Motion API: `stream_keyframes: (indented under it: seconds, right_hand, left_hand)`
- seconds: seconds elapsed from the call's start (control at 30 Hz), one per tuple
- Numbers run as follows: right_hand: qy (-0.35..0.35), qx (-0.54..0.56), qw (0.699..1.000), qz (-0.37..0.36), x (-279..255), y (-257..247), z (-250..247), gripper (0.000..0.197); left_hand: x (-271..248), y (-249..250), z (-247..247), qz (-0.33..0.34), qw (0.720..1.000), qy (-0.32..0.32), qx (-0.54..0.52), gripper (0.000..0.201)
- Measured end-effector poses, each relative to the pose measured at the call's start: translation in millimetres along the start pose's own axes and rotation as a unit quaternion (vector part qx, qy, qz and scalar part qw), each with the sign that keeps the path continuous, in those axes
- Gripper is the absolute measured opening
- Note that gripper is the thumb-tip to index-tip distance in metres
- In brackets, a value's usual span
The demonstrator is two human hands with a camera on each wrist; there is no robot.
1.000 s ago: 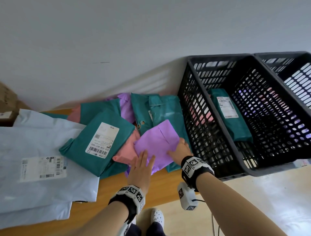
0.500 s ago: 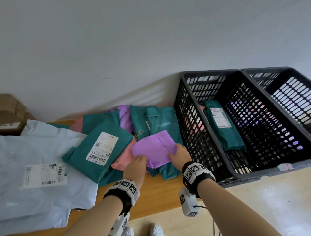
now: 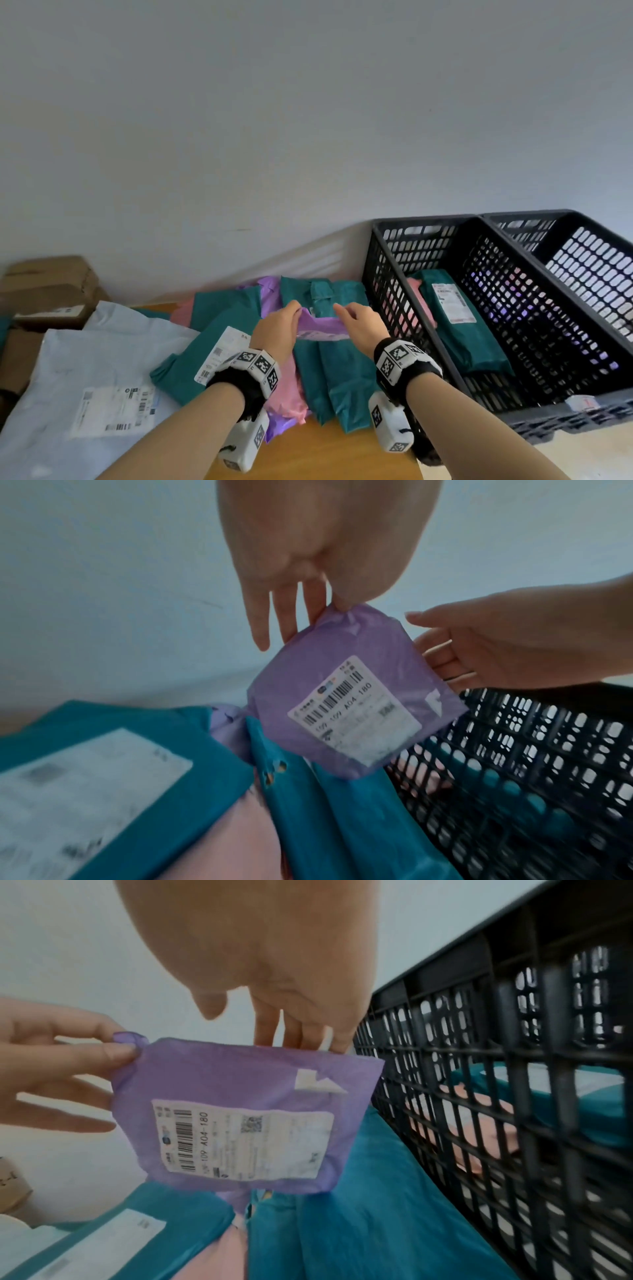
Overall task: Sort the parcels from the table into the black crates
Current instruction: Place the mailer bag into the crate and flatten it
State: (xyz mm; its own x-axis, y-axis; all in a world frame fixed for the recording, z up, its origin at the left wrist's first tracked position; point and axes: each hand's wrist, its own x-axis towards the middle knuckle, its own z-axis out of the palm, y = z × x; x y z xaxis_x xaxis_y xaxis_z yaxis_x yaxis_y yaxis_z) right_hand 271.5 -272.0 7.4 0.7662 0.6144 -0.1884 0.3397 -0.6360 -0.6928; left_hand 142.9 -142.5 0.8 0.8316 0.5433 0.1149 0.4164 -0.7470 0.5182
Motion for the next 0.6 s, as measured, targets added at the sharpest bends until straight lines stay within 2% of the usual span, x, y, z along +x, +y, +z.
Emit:
stream_keyframes:
  seconds: [0.1, 0.2, 0.43, 0.6]
  right_hand:
    - [-0.015, 0.022, 0.999, -0.026, 1.6, -16.3, -6.0, 0.036]
    - [-0.023, -0.012, 0.998, -0.056, 7.1, -25.7, -8.8, 0.019]
    - [-0.009, -0.018, 0.994, -0.104, 15.7, -51.7, -8.0, 0.017]
    - [0.006, -0.006, 0.990, -0.140, 20.9, -74.2, -2.3, 0.016]
  left_hand:
    - [19.5, -0.7, -21.0, 0.002, 1.000, 0.021, 0.002, 0.030]
    - [32.4, 2.4, -43.4, 0.006, 0.999, 0.036, 0.007, 0.028]
    - [44.3, 1.6, -83.2, 0.039, 0.996, 0.079, 0.030, 0.027]
    - [42.9, -11.4, -103.4, 0.036, 0.993, 0.108, 0.022, 0.027]
